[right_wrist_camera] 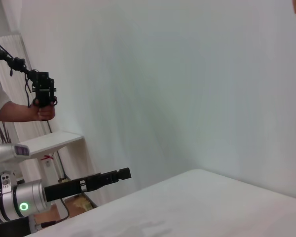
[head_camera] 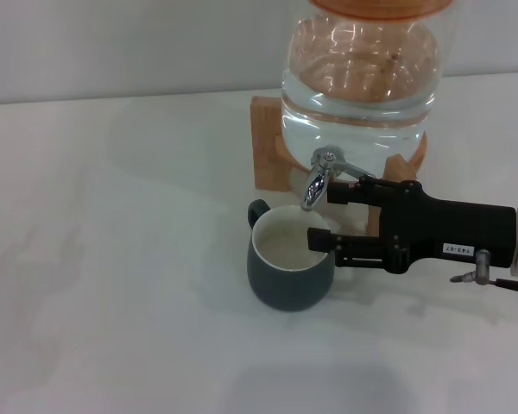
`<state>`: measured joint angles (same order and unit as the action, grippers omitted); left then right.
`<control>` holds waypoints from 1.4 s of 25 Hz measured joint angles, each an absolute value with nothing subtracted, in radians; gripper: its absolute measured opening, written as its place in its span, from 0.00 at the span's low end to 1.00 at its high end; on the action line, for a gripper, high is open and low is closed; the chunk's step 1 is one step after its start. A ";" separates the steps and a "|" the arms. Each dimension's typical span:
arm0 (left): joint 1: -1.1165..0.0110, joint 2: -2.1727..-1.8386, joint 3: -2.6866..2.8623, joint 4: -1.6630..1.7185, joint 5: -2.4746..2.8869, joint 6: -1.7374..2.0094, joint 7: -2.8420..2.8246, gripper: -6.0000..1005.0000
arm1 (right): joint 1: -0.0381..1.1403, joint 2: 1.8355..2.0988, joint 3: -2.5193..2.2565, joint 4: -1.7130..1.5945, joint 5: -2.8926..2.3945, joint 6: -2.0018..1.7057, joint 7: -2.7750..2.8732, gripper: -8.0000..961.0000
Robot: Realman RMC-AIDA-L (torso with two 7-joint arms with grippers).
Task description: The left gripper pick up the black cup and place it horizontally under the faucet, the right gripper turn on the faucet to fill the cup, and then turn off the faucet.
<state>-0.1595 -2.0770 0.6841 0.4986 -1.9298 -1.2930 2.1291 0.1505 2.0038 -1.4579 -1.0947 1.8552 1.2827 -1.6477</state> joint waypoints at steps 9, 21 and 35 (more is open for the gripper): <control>-0.159 -2.077 0.684 0.499 -1.930 -1.291 2.129 0.50 | 0.155 2.006 -1.450 -1.087 1.858 1.274 -1.647 0.84; -0.160 -2.077 0.635 0.499 -1.930 -1.296 2.133 0.50 | 0.100 2.005 -1.259 -1.073 1.873 1.581 -1.658 0.84; -0.210 -2.076 0.417 0.476 -1.941 -1.286 2.181 0.50 | 0.017 2.011 -0.659 -0.815 1.910 1.684 -1.890 0.84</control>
